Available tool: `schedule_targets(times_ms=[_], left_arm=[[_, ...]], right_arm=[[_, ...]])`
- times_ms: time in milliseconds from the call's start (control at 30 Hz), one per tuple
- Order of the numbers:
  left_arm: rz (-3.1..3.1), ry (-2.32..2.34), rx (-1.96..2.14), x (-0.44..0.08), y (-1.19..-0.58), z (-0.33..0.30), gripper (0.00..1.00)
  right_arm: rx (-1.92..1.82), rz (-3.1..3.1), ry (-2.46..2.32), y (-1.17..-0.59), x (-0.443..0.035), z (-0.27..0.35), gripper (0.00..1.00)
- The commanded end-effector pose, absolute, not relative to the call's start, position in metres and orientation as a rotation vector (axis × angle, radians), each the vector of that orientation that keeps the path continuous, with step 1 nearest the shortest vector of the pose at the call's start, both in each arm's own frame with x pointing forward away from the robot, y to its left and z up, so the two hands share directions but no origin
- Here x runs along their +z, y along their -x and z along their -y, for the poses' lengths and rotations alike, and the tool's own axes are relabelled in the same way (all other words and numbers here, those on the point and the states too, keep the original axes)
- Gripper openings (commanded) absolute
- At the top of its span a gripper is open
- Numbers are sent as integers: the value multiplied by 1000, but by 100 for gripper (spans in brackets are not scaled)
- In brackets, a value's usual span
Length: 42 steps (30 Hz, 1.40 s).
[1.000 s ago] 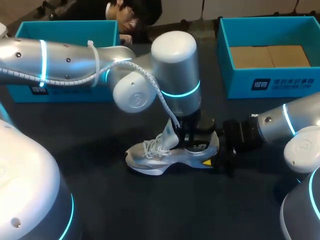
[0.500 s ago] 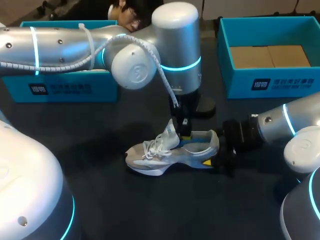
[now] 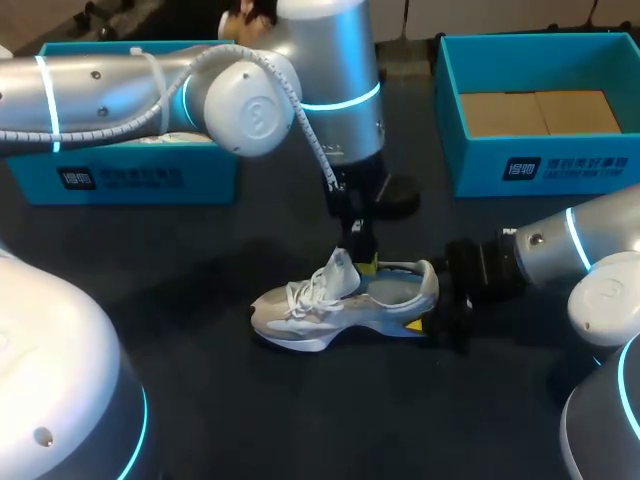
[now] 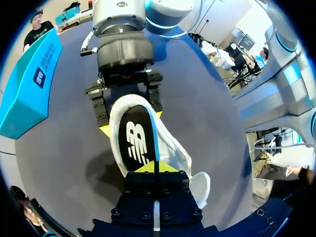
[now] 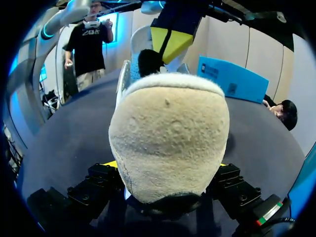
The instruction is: Take the shoe out of the shoebox, open the shoe tongue, remove and reinsert the insole, then place the shoe into the shoebox
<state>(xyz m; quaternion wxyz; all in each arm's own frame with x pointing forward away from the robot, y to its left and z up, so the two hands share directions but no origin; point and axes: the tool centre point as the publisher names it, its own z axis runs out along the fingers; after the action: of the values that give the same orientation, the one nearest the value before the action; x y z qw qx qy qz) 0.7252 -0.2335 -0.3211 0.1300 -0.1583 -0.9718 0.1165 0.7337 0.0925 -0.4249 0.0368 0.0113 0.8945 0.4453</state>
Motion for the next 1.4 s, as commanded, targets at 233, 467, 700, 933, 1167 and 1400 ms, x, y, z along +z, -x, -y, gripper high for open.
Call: schedule_targets(times_ms=[233,467,700,933,1167,1400], left_arm=[[2818,459,408,-312,-719,229,0],[2817,449,481,-303,-718,230,0],[2802,458,500,-300,-718,242,0],[2767,456,526,-299,-719,256,0],[2755,448,522,-307,-722,269,0],[2743,459,515,-310,-716,267,54]], right_arm=[[1361,-2747,-36,-732,-425,-94,0],[1361,-2747,-36,-732,-425,-94,0],[1361,-2747,-36,-732,-425,-94,0],[1361,-2747,-36,-732,-425,-94,0],[1361,-2747,-36,-732,-425,-94,0],[1361,-2747,-36,-732,-425,-94,0]])
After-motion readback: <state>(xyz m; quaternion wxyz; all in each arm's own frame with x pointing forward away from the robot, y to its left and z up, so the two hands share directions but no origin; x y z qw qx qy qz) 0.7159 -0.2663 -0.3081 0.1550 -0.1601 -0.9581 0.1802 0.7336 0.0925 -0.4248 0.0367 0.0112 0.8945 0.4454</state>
